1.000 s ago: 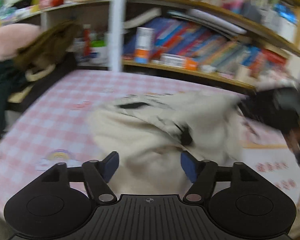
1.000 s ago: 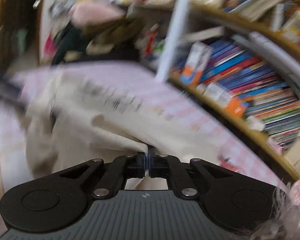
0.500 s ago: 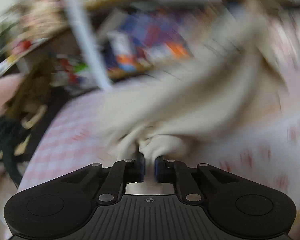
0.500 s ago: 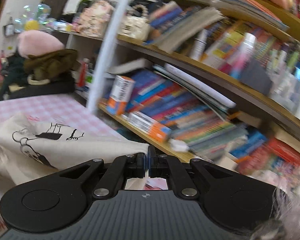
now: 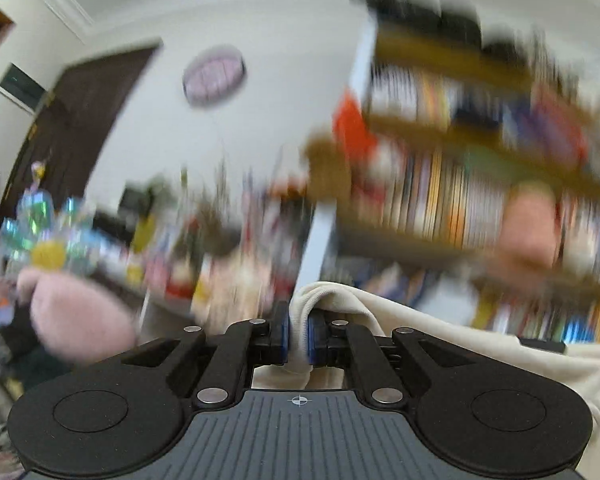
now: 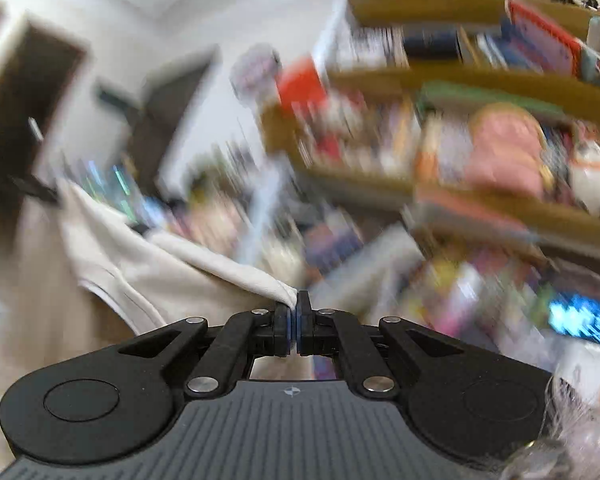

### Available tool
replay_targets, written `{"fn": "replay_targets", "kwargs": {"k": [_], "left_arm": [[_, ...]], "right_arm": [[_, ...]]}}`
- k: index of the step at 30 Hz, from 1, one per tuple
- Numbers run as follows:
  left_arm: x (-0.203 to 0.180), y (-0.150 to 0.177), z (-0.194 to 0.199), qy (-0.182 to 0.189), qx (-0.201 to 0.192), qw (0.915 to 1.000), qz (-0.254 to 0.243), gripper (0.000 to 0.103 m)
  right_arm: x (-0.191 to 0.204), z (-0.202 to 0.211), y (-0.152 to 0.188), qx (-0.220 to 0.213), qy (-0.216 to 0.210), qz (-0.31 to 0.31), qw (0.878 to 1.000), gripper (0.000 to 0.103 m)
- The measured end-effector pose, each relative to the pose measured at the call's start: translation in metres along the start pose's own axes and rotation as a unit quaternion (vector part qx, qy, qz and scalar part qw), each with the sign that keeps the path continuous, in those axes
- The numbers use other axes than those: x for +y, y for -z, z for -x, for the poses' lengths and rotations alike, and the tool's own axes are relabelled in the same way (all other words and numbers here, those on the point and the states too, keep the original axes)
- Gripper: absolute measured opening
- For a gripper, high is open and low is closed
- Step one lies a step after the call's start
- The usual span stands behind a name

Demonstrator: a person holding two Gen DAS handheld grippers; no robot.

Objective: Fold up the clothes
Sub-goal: 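Lift the sweatshirt high with both grippers and shake it open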

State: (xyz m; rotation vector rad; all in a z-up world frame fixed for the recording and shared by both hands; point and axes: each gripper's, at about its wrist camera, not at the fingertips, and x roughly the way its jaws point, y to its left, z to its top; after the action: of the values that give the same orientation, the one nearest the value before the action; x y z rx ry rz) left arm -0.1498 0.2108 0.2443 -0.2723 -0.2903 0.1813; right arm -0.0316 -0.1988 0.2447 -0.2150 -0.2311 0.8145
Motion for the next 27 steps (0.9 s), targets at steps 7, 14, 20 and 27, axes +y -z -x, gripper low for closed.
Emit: {"fn": "replay_targets", "kwargs": {"k": [7,14,20,27], "left_arm": [[-0.021,-0.055,0.013,0.065,-0.146,0.9871,0.0,0.008],[-0.037,-0.056,-0.019,0.097,-0.131,0.9866,0.009,0.008],[-0.026,0.055,-0.116,0.049,0.142,0.988,-0.035,0.01],[0.028,0.282,-0.177,-0.029,0.517,0.8542,-0.048,0.026]], "right_arm": [[-0.015,0.048,-0.062,-0.15,-0.107,-0.035,0.982,0.002],[-0.04,0.048,-0.056,-0.156,-0.104,-0.104,0.977,0.002],[-0.068,0.001,-0.007,-0.035,-0.072,-0.185,0.979,0.002],[-0.052,-0.095,0.201,0.334,0.021,-0.168,0.927,0.005]]}}
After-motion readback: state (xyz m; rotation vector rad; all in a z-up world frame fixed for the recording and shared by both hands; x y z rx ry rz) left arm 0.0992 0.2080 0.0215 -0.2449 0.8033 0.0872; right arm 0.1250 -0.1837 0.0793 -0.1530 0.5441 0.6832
